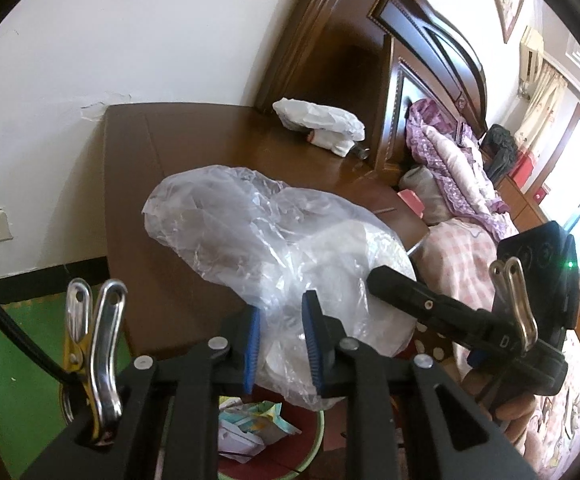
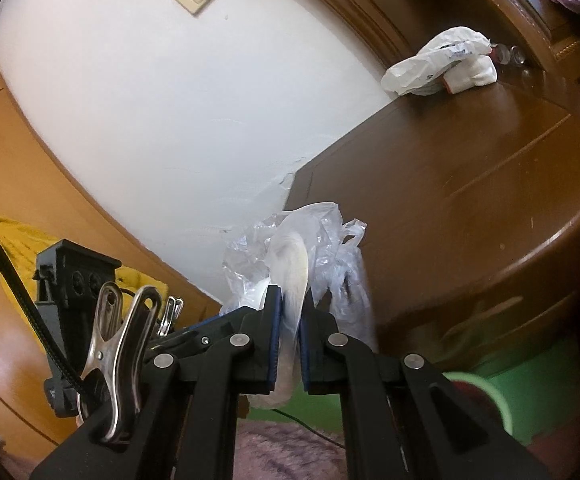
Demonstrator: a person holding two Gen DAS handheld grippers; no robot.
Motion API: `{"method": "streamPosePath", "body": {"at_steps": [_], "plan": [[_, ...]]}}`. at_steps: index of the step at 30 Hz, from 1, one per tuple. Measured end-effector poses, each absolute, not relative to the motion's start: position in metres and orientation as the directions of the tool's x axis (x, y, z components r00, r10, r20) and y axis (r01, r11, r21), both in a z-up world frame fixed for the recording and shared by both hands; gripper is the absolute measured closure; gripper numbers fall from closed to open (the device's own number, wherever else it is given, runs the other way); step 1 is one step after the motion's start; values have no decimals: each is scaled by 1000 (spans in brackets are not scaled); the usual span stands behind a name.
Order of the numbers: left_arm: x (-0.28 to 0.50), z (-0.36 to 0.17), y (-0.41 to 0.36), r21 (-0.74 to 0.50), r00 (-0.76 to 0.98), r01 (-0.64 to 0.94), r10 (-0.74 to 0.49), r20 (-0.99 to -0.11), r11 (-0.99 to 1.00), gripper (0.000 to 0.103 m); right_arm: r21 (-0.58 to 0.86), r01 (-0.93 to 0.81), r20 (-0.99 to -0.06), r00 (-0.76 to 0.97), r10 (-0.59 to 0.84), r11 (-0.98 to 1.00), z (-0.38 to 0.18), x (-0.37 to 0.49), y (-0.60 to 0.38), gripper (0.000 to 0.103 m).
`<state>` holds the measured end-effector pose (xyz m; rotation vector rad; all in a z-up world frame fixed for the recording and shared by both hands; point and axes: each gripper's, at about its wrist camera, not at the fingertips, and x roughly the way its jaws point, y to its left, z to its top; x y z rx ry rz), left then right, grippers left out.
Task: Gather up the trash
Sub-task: 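Carry the clear bag with the right tool down over the red bin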
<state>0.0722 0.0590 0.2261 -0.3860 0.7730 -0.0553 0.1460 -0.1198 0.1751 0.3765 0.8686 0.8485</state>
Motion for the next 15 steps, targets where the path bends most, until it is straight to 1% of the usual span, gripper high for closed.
{"method": "streamPosePath", "body": {"at_steps": [9,15], "plan": [[28,237,37,-337,719,-70,-187,-669,939,82,621,-500,-482,365,796,605,175,123,-123,94],[6,226,21,-327,696,-57,-197,-691,943,82,627,-485,-480,376,793,610,163,116,-130,94]]}}
